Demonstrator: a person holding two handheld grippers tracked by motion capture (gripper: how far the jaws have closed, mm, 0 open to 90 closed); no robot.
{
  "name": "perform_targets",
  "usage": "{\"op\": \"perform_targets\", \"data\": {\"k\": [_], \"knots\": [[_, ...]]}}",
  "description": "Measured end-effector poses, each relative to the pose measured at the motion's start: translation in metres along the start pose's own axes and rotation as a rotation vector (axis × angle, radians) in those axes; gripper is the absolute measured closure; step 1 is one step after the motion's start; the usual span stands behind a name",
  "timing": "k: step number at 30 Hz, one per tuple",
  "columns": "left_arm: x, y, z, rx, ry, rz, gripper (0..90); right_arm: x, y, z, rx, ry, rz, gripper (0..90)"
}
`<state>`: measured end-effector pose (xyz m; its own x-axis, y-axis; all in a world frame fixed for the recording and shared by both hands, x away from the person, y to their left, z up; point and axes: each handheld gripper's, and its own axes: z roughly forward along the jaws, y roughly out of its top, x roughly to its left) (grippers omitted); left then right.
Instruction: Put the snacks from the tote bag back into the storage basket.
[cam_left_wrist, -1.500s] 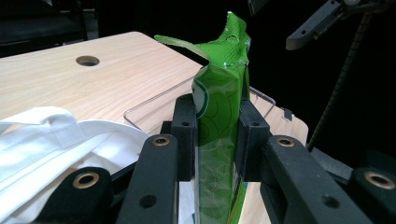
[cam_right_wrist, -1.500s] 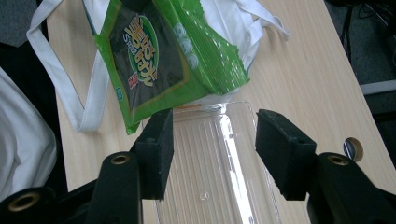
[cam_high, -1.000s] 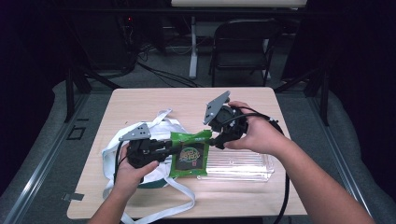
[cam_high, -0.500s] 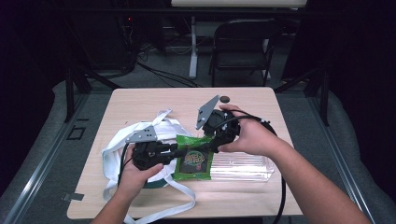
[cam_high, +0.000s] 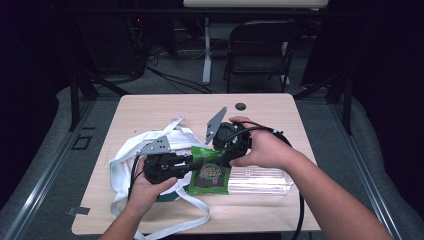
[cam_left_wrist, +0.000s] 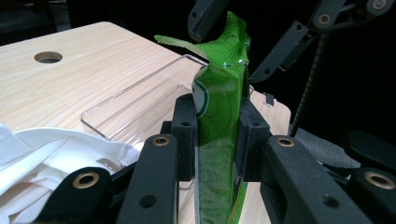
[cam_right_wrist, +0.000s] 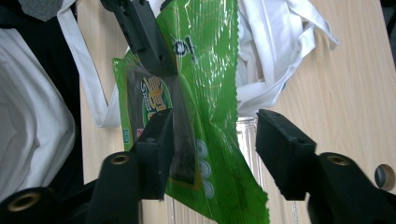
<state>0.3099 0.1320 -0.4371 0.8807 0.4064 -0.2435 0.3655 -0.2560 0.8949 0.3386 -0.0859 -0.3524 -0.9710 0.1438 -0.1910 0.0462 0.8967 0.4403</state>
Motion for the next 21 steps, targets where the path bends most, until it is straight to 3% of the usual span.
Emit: {"op": "perform_targets", "data": {"k": [21], "knots": [[-0.003,0.000,0.001,0.004,-0.007,0.024,73.1,0.002,0.006,0.014,0.062,0.077,-0.001,58.4]]}}
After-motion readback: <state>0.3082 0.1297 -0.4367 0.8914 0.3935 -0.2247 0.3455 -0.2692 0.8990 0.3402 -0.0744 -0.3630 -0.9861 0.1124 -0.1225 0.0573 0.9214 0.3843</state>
